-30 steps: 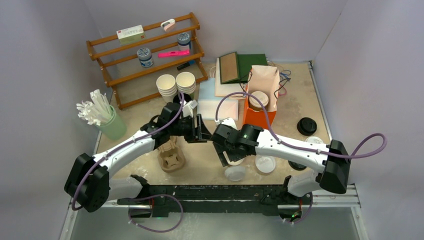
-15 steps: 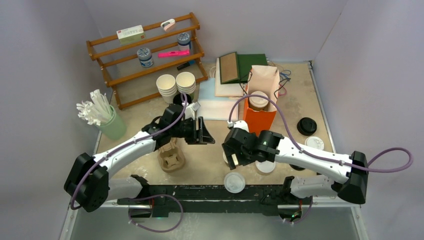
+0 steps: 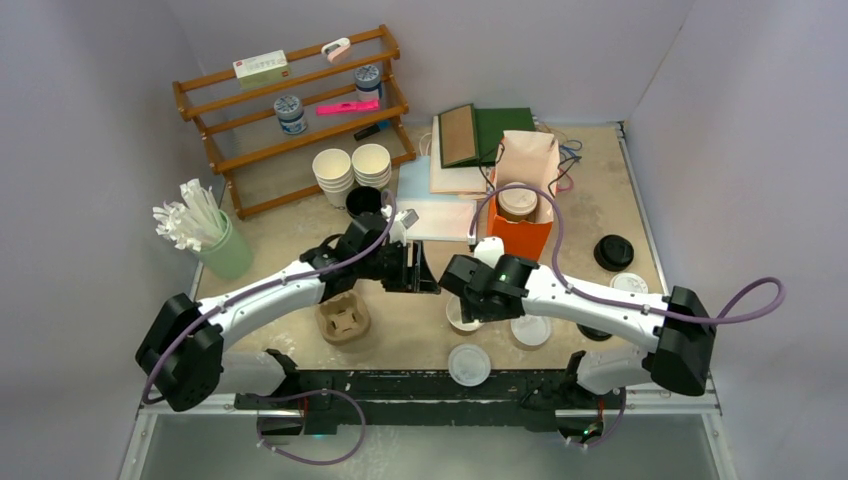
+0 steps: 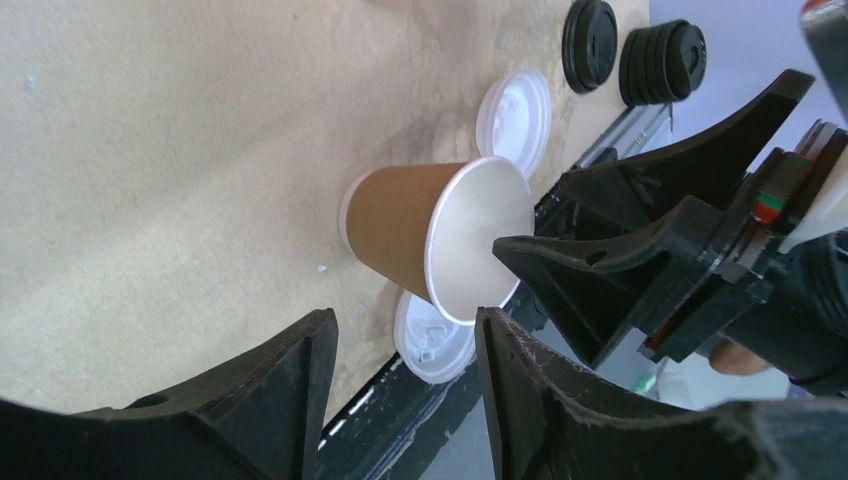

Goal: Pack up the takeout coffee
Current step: Move the coffee cup to the center of the board.

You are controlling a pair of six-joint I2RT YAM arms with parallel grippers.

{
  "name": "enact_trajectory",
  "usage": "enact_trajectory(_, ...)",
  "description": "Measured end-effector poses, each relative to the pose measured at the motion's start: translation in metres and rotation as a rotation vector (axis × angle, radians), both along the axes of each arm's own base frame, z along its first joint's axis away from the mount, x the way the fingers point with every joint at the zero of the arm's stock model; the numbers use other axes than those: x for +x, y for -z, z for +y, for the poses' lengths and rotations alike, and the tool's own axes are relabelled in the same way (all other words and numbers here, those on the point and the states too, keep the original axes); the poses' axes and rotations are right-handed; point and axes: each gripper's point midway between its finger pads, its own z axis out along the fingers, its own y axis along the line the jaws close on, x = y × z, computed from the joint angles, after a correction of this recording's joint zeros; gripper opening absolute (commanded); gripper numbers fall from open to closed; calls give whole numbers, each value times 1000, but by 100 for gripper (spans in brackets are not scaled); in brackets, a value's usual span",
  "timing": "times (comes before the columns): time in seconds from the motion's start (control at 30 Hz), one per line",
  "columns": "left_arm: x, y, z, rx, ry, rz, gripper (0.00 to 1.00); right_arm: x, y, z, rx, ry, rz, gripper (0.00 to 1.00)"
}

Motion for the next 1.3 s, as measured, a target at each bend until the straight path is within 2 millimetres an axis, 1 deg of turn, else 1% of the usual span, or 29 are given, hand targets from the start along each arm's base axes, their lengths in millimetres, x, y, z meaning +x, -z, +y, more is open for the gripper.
enact_trajectory(0.1,7,-3,3,19,-27,-29,53,4,6,-1,-5,50,5,52)
enact_trajectory(0.23,10,-2,16,75,-80,-51,50,8,6,3,23,78,-2,35)
enact_trajectory(0.3,13,-2,27,114,-118,-64,48,11,6,8,44,80,-11,24)
enact_trajectory(0.43,30,-10,56,207,-226,-87,47,16,5,18,55,76,-16,12)
enact_trajectory(0.53,42,-19,81,255,-311,-117,47,24,5,31,50,73,-14,11)
enact_trajectory(0.6,44,-24,94,282,-348,-130,47,28,7,38,48,70,-14,11)
enact_trajectory(0.73,40,-26,106,325,-372,-134,47,35,8,47,53,53,-14,10)
enact_trajectory(0.83,40,-23,115,362,-385,-133,47,44,4,57,61,40,-21,7)
enact_trajectory(0.97,41,-23,123,391,-403,-130,47,66,-2,74,80,31,-44,6)
enact_trajectory(1.13,44,-26,128,406,-421,-137,47,98,-10,87,88,24,-73,6)
enact_trajectory(1.23,44,-27,129,408,-424,-139,47,111,-11,90,95,25,-89,8)
enact_trajectory(1.3,44,-27,130,411,-427,-139,47,112,-11,90,95,19,-89,8)
